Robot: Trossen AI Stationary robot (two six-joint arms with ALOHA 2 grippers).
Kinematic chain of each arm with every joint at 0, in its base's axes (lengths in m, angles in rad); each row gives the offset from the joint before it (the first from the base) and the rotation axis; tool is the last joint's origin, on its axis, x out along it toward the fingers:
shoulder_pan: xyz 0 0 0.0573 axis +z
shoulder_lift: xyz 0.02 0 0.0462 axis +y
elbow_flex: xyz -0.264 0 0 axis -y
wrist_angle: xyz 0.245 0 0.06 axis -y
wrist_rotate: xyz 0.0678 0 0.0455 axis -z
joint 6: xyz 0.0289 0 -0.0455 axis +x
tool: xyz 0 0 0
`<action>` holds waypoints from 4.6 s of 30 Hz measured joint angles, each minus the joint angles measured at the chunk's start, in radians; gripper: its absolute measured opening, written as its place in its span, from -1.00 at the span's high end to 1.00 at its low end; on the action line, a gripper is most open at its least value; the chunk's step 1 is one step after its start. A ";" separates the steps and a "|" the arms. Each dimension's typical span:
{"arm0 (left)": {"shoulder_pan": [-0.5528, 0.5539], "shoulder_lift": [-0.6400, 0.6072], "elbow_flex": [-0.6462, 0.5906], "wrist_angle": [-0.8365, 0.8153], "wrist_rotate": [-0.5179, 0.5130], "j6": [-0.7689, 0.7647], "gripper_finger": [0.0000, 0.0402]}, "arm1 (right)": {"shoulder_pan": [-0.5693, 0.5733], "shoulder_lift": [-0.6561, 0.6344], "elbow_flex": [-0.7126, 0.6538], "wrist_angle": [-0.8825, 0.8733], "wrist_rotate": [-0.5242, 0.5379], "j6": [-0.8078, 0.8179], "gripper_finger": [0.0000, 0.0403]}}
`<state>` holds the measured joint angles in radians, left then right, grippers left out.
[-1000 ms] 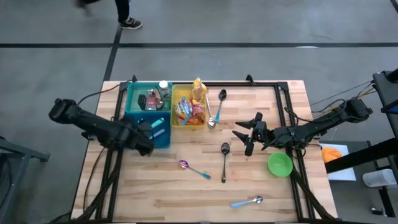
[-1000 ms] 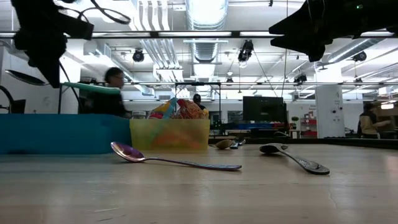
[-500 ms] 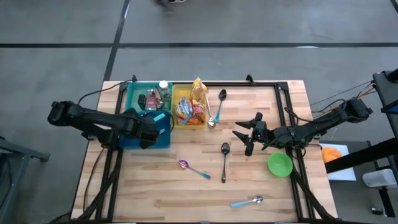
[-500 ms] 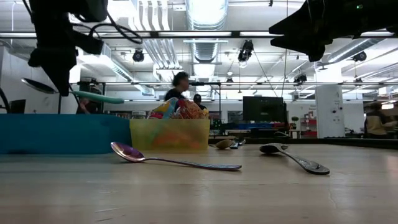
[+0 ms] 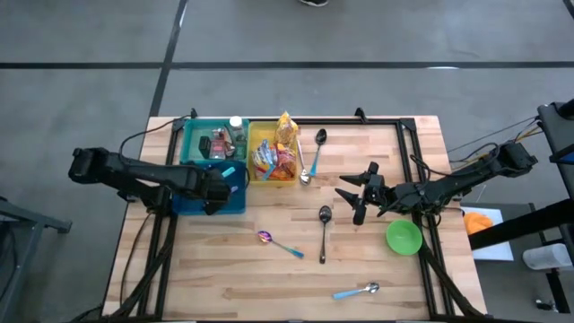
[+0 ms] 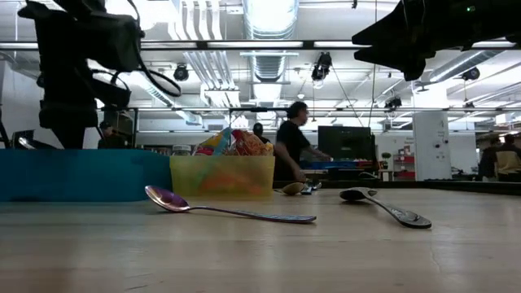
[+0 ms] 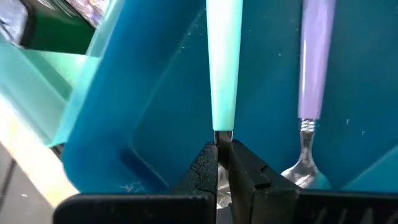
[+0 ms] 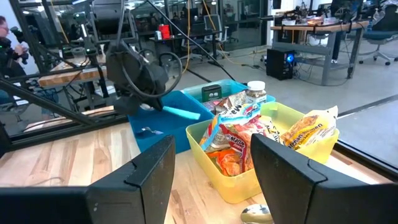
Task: Pick & Place Food Item
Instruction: Put the light green spoon into the blue bin, then put the blue green spoon into the blue bin
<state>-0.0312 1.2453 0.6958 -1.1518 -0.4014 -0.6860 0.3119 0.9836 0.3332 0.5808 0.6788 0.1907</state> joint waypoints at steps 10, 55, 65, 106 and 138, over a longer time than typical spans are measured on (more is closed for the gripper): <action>0.003 0.000 -0.070 0.116 0.001 -0.086 0.94 | 0.000 0.000 0.000 0.000 0.000 0.000 -0.02; 0.002 0.001 0.091 -0.010 0.054 -0.095 0.07 | 0.000 0.000 0.000 0.000 0.000 0.000 -0.02; -0.103 0.001 0.238 0.050 0.051 -0.009 0.07 | 0.000 0.000 0.000 0.000 0.000 0.000 -0.02; -0.312 0.283 0.252 0.876 0.124 0.637 0.07 | 0.000 0.000 0.000 -0.001 0.000 0.000 -0.02; -0.304 0.398 0.246 0.834 0.235 0.696 0.07 | 0.000 0.000 0.000 0.000 0.000 0.000 -0.02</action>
<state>-0.3350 1.6432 0.9421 -0.3183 -0.1665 0.0097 0.3122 0.9833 0.3332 0.5808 0.6788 0.1907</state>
